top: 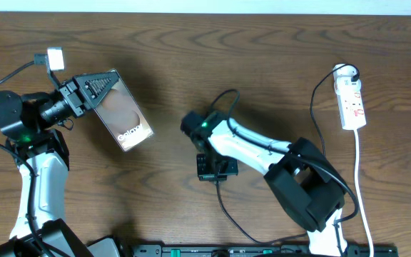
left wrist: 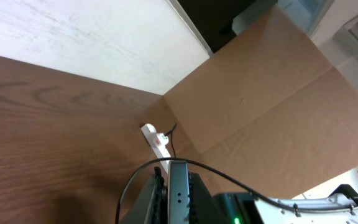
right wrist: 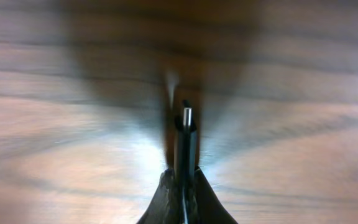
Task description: Plug charger to phone and switch on socket
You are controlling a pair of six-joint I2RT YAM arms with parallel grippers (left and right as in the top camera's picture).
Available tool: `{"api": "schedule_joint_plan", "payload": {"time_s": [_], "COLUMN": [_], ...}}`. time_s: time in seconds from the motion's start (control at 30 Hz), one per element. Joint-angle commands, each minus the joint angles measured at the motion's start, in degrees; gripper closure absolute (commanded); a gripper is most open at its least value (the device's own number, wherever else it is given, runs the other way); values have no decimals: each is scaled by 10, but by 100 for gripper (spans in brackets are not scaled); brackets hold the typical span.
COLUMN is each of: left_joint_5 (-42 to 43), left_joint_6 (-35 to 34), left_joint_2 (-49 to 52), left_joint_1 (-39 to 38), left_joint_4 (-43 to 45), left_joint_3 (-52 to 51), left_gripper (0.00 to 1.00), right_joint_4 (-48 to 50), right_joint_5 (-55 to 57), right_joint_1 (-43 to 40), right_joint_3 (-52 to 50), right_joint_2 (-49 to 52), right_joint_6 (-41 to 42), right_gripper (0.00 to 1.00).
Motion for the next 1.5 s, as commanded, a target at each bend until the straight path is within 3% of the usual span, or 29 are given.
{"api": "schedule_joint_plan", "payload": {"time_s": [0.0, 0.1, 0.23, 0.57, 0.83, 0.97, 1.17, 1.47], "left_joint_5": [5, 5, 5, 5, -4, -53, -91, -123], "left_joint_6": [3, 3, 3, 3, -3, -75, -127, -141], "left_joint_2": [-4, -4, -4, -4, -4, -4, -4, -4], "left_joint_1": [2, 2, 2, 2, 2, 2, 2, 9], "left_joint_4": [3, 3, 3, 3, 3, 3, 4, 25], "left_joint_3": [8, 8, 8, 8, 8, 8, 8, 8], "left_gripper": [93, 93, 92, 93, 93, 93, 92, 92], "right_joint_4": [18, 47, 52, 52, 80, 146, 264, 298], "right_joint_5": [-131, -353, -530, -558, -598, -675, -703, -763], "right_joint_1": [-27, -47, -61, -64, -65, -66, -76, -91], "right_joint_3": [40, 70, 85, 85, 85, 85, 85, 85], "right_joint_2": [9, 8, 8, 8, 8, 8, 9, 9], "right_joint_6": [-141, -306, -466, -599, -616, -629, -542, -543], "right_gripper": [99, 99, 99, 99, 99, 99, 99, 98]}}
